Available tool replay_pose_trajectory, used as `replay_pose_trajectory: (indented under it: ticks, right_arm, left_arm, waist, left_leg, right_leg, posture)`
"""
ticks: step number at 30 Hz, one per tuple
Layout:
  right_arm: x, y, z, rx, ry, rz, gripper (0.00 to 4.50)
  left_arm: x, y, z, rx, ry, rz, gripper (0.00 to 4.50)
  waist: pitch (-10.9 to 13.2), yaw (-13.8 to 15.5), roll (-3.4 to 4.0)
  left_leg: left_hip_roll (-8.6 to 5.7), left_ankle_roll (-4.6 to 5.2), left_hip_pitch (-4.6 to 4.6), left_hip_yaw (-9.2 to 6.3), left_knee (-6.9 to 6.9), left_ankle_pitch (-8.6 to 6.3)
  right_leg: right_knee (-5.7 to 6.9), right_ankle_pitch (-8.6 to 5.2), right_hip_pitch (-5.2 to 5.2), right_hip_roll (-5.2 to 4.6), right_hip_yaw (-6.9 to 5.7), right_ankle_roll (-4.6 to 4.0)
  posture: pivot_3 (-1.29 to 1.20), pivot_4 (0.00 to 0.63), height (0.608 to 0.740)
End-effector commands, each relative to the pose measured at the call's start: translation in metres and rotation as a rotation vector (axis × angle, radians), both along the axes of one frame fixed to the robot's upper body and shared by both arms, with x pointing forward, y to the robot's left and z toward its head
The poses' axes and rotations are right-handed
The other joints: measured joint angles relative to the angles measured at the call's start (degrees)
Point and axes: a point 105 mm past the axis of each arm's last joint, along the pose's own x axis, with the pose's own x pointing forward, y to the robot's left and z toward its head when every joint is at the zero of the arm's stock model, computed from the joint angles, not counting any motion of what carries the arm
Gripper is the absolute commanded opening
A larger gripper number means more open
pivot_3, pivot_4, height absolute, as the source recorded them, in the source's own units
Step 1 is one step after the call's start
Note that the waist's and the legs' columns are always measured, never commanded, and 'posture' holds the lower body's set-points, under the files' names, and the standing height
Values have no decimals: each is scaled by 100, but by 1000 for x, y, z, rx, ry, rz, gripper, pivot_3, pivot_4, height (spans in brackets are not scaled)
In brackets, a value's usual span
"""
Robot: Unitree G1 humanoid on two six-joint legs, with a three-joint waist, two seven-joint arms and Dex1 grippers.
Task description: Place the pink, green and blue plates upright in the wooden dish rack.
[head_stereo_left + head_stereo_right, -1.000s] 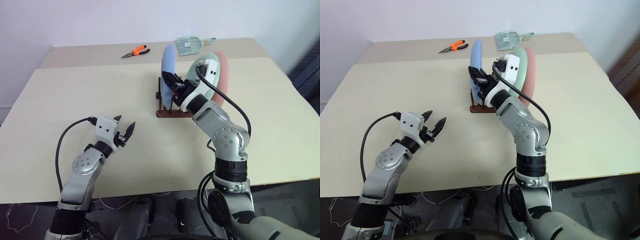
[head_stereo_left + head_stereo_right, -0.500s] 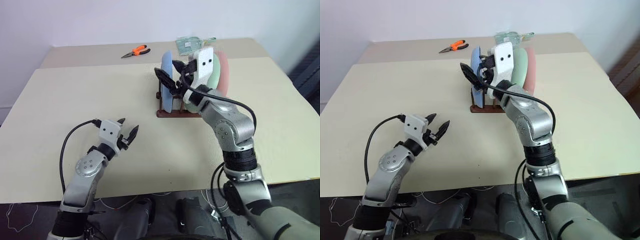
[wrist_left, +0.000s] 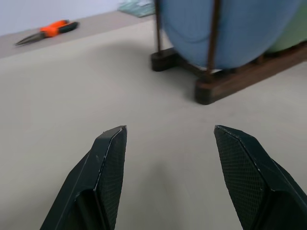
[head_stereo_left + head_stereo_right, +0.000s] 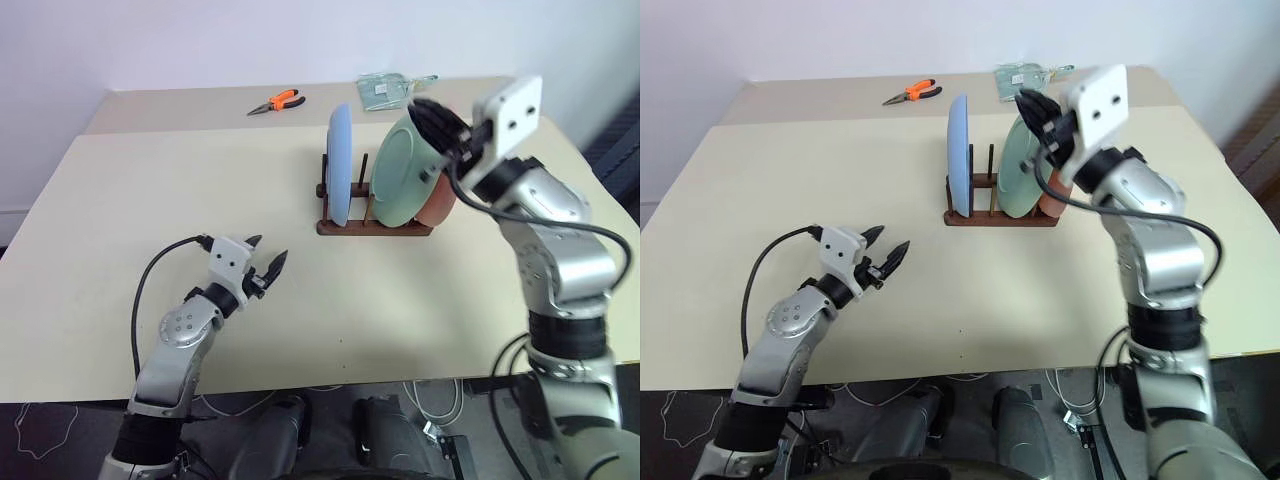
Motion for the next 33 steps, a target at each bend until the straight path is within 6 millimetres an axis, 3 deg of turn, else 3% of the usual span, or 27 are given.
replay_pose_trajectory:
  ticks: [1,5,8,13,20,24,33]
  right_arm:
    - [-24,-8,-1,-122,-8,39,14]
    - [-38,-23,-42,-319,108,7,14]
    - [-34,-37,-68,-431,163,-79,14]
    - [-24,-45,-83,-479,177,-147,14]
    - [-7,-43,-83,-472,134,-185,14]
    - [2,-27,-71,-447,76,-145,14]
    - [0,-12,-61,-441,29,-86,14]
  left_arm:
    - [-1,-8,6,27,-38,-55,2974]
    - [-3,-16,3,31,-28,-117,2974]
    - [-6,-26,3,28,-23,-180,2974]
    - [-10,-35,4,23,-21,-235,2974]
    - [-18,-35,-1,30,0,-256,2974]
    - [-21,-34,-4,40,8,-250,2974]
    - [-25,-33,-9,58,24,-243,2974]
  waist:
    - [1,-4,2]
    - [1,-2,1]
    - [1,-10,1]
    - [1,0,0]
    - [3,3,0]
    - [3,-4,1]
    - [3,9,0]
  left_leg:
    - [1,0,0,0,0,0]
    - [1,2,-5,0,3,-2]
    - [1,2,-8,4,9,-2]
    - [1,2,-8,5,11,-2]
    - [1,3,-10,5,10,-2]
    - [1,3,-10,5,11,-1]
    - [0,5,-12,3,11,-3]
  right_leg:
    - [0,-1,-1,0,0,0]
    - [-3,-13,1,-4,-3,-6]
    - [-5,-15,0,-7,-1,-7]
    - [-6,-16,0,-9,-3,-7]
    - [-7,-16,0,-8,-5,-5]
    - [-6,-14,-1,-8,-4,-4]
    - [-8,-11,-1,-8,-7,2]
  posture:
    - [0,150,727]
    - [0,150,727]
    - [0,150,727]
    - [0,150,727]
    - [0,150,727]
    - [0,150,727]
    - [0,150,727]
